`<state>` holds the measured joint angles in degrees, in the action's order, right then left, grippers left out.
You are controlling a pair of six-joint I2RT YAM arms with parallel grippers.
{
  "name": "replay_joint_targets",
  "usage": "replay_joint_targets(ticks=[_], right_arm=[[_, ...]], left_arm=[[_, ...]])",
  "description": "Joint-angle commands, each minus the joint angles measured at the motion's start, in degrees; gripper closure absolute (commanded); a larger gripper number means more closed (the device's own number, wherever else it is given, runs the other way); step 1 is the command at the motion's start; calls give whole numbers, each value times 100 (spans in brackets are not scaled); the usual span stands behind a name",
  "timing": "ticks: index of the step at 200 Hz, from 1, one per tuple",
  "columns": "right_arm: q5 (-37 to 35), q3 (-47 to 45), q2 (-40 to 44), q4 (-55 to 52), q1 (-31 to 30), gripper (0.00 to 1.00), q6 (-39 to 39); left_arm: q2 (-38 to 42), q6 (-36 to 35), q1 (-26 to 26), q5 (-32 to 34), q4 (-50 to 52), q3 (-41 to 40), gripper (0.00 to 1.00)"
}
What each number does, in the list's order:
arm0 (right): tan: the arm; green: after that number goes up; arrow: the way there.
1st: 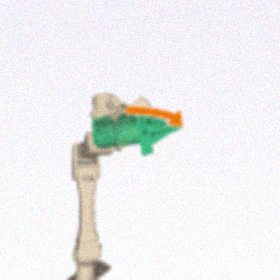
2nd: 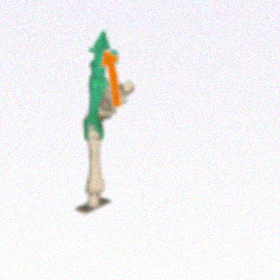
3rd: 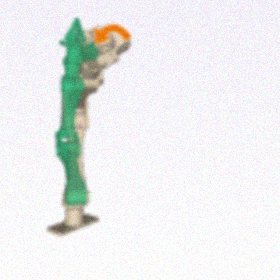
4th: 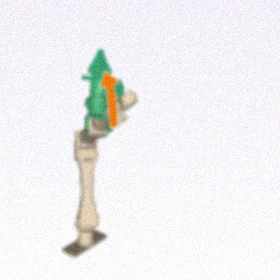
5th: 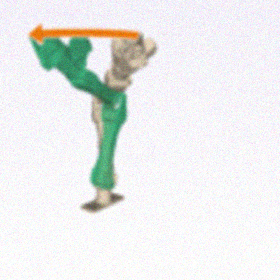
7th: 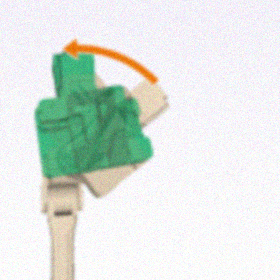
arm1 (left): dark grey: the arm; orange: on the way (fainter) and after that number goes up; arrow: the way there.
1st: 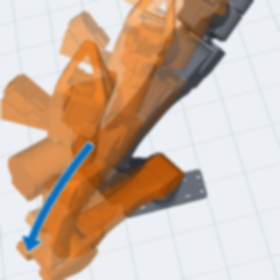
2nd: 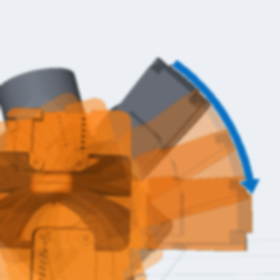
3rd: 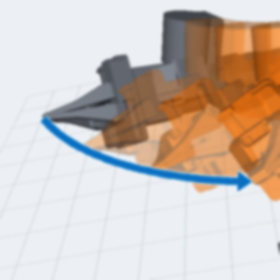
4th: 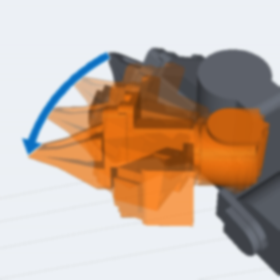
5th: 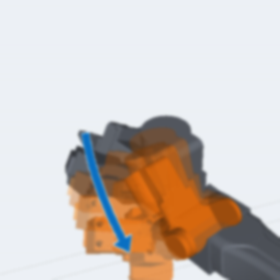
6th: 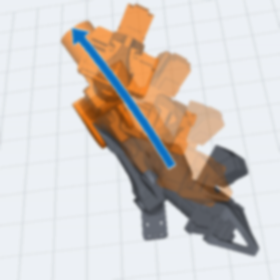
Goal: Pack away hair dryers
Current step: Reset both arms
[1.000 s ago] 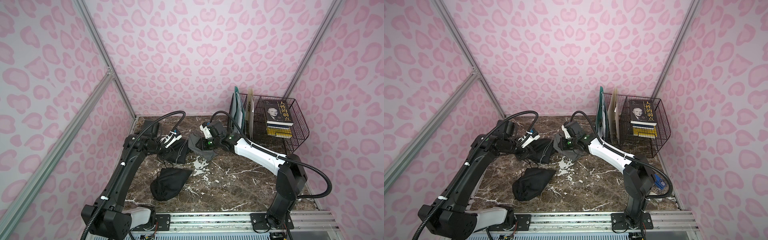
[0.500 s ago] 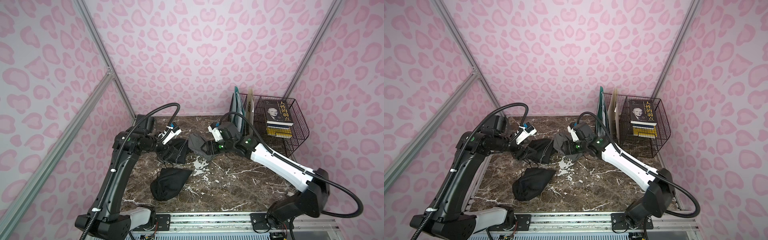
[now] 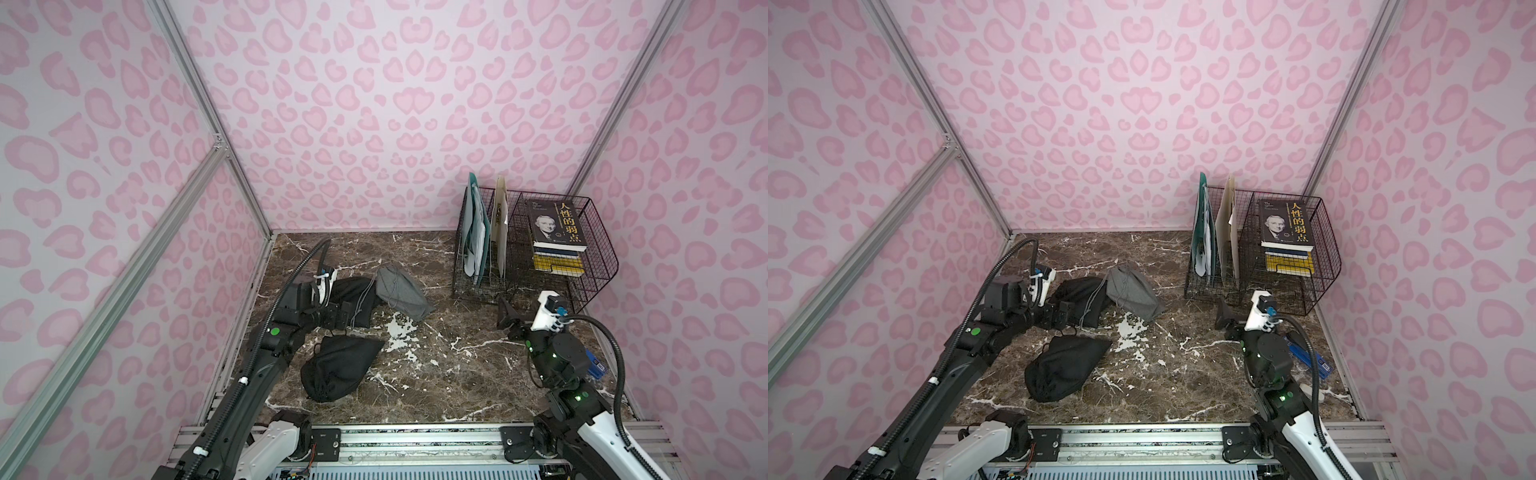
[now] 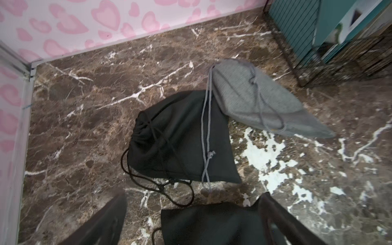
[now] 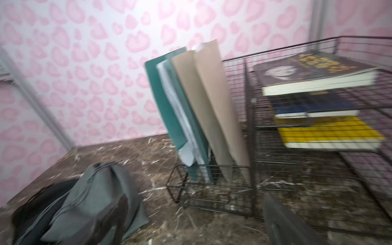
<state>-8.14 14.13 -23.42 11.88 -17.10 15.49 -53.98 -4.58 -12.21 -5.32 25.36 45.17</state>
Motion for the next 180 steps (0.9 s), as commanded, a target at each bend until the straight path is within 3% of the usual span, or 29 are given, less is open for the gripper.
replay_joint_targets(ticks=[1, 20, 69, 107, 132, 180], right_arm=[[621, -359, 295, 335, 663, 1, 200], [-67, -639, 376, 405, 822, 1, 155], [-432, -1833, 36, 2368, 1563, 1, -66], [-3, -1772, -1788, 3876, 2284, 1, -203], [320, -1403, -3174, 4722, 2306, 1, -326], [483, -981, -4521, 5600, 2187, 1, -731]], left_arm=[[224, 1, 89, 225, -1345, -597, 1], [324, 41, 187, 138, -1965, -1155, 1], [-243, -46, 501, 18, -3597, -2066, 1], [-835, 166, 737, -180, -4644, -2345, 1], [-1222, 204, 733, -197, -5249, -2453, 1], [-1864, 268, 731, -95, -6210, -2581, 1]])
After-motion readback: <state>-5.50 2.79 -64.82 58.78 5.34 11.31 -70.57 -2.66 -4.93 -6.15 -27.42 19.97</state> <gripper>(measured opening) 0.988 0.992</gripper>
